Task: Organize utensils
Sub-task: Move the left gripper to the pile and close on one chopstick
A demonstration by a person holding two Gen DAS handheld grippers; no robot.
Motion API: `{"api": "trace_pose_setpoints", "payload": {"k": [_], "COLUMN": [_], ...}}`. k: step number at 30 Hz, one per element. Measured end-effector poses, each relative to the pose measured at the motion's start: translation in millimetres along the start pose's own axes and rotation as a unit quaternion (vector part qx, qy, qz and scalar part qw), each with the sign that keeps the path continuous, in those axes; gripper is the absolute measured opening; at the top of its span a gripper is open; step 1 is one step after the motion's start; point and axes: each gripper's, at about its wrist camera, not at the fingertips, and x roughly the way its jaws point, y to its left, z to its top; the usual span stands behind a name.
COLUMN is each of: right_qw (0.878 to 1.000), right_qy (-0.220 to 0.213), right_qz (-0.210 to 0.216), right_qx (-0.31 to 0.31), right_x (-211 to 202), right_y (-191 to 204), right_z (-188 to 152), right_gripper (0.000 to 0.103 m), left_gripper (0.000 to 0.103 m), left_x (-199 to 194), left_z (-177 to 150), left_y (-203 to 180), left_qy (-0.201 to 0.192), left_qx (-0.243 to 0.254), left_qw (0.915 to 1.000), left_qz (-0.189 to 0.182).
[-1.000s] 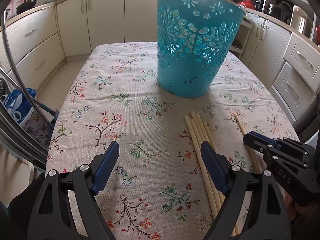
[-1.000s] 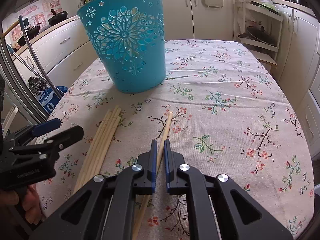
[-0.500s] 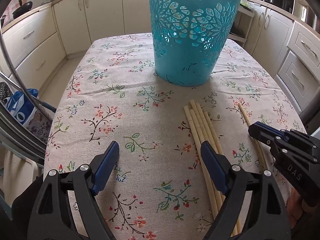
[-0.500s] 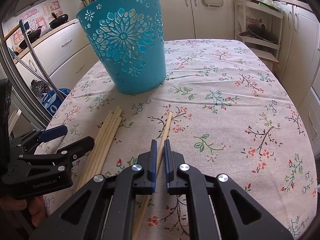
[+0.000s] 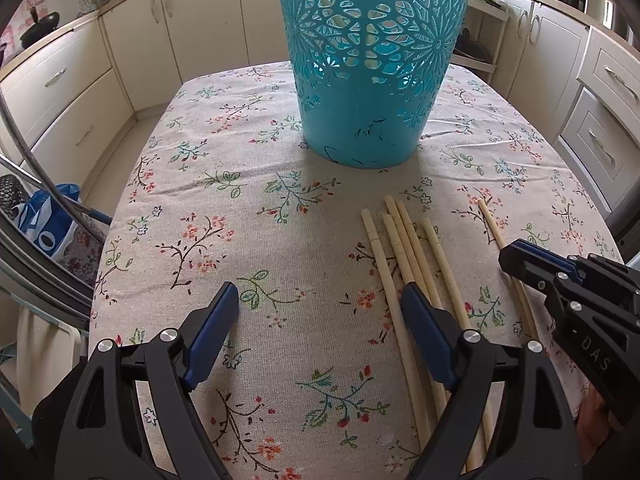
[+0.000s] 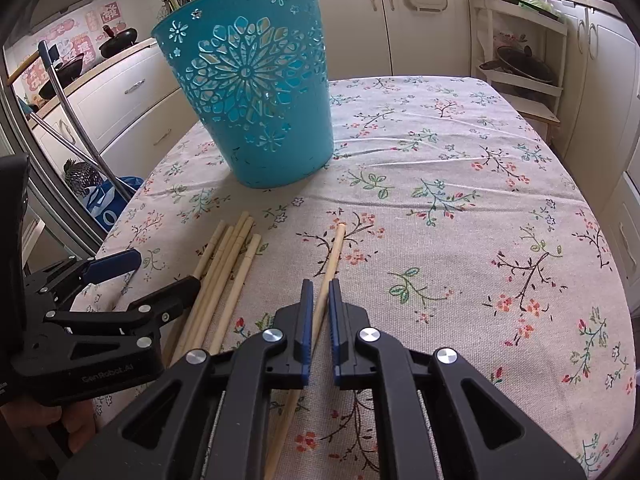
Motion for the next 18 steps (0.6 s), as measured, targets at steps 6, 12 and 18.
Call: {"api": "trace_pose_setpoints", "payload": {"k": [6,12,18], "right_qw": [0.999,0.999,0.999], "right_qy": [0.010,0.007,0.007], "right_qz": [0.013,0.003,0.004], "right_qx": [-0.038,-0.032,-0.040], "right_x": [1,3,2], "right_y": [14,13,15], "right_z": [-2,-1,-1], "right_gripper": [0.009,0.009,0.009], "left_gripper": [0.032,0.032,0.010], "left_x": [-3,-1,1], "left_z": [1,3,4], "left_y": [-5,-7,-8], "left_qy": [-0.014,-0.008,-0.006], "left_qx": [0.015,0.014,0.013], "left_qw": [0.9994,0.9994,0.9985], "left_qz": [-0.028,-0.031,-0.053]}}
